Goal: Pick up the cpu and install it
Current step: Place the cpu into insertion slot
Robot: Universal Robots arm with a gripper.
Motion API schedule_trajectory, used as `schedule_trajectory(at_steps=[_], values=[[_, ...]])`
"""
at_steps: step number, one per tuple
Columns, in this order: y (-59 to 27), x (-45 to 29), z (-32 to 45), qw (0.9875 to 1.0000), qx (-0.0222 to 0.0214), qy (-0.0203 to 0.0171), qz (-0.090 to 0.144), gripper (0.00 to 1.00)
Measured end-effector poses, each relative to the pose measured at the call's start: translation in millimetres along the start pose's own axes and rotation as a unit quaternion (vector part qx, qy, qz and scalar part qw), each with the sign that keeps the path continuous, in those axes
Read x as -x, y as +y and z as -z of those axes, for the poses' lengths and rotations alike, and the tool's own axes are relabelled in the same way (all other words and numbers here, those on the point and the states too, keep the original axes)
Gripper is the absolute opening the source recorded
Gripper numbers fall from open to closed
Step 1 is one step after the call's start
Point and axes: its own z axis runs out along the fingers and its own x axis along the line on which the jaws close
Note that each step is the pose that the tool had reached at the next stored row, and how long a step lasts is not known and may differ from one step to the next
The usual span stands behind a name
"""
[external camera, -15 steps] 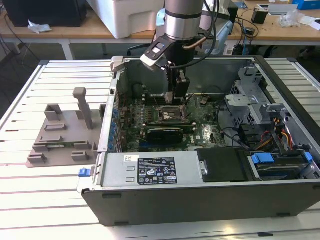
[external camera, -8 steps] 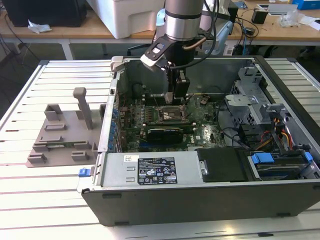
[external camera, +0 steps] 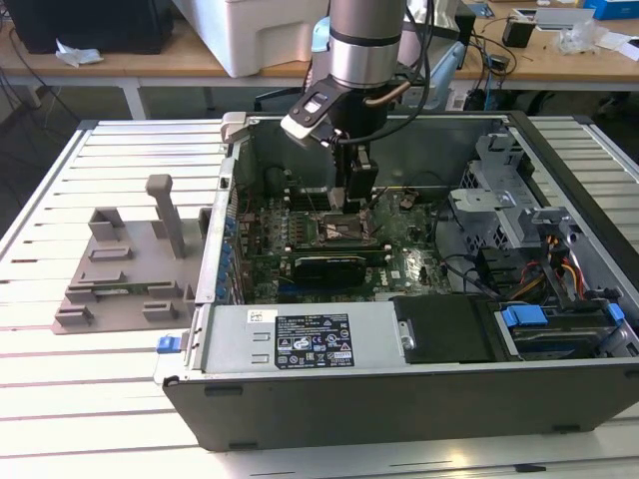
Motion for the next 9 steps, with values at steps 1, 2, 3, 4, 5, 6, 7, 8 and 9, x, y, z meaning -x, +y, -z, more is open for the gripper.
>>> schedule_trajectory(at_steps=[1,2,3,4,5,6,7,8,9], values=[[0.1,-0.6,-0.4,1.0,0.0,0.0,0.0,0.55],[0.2,-1.1,-0.7,1.0,0.0,-0.0001,0.0,0.55],[0.2,-1.6,-1.1,1.0,0.0,-0.0001,0.0,0.55],[0.3,-2.1,-1.7,1.0,0.0,0.0,0.0,0.55],[0.4,-2.5,-2.2,1.0,0.0,0.0,0.0,0.55],[0.4,-2.8,-2.6,1.0,0.0,-0.0001,0.0,0.55],[0.4,-3.0,-3.0,1.0,0.0,-0.0001,0.0,0.55],[0.5,-3.1,-3.4,1.0,-0.0001,-0.0001,0.0,0.55],[0.5,-3.2,-3.6,1.0,-0.0001,-0.0001,0.0,0.55]])
